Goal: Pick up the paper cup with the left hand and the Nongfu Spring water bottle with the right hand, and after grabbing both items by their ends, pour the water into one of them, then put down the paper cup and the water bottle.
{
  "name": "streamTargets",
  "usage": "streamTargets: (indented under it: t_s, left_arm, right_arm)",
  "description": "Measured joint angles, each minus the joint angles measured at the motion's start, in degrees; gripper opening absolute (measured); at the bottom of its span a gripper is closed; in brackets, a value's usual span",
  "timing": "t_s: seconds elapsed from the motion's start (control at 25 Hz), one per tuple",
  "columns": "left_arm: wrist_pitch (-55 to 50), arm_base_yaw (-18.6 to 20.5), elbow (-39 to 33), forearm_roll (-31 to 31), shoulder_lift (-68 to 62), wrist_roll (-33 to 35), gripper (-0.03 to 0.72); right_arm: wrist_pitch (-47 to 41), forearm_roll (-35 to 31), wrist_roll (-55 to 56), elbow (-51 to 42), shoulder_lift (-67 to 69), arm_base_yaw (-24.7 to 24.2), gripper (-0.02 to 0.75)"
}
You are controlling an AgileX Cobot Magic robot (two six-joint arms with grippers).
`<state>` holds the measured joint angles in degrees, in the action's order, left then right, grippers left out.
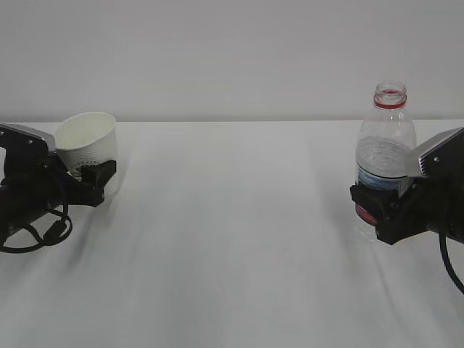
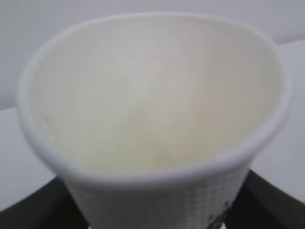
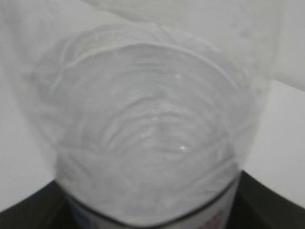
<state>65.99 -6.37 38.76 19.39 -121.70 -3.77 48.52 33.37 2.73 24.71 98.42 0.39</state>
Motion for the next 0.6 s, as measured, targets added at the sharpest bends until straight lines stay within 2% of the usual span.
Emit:
streamTargets:
  t_s: [0.32,0.6]
  left_arm:
    - [0.0,0.0,-0.1,11.1,0.6,-8.2,0.538]
    - [0.0,0.0,-0.1,20.9,1.0,-11.4,0.538]
  right_arm:
    - [0.0,0.0,0.0,0.0,0.0,0.0,0.484]
    - [0.0,-0.3,0.0,0.0,0.0,0.0,0.484]
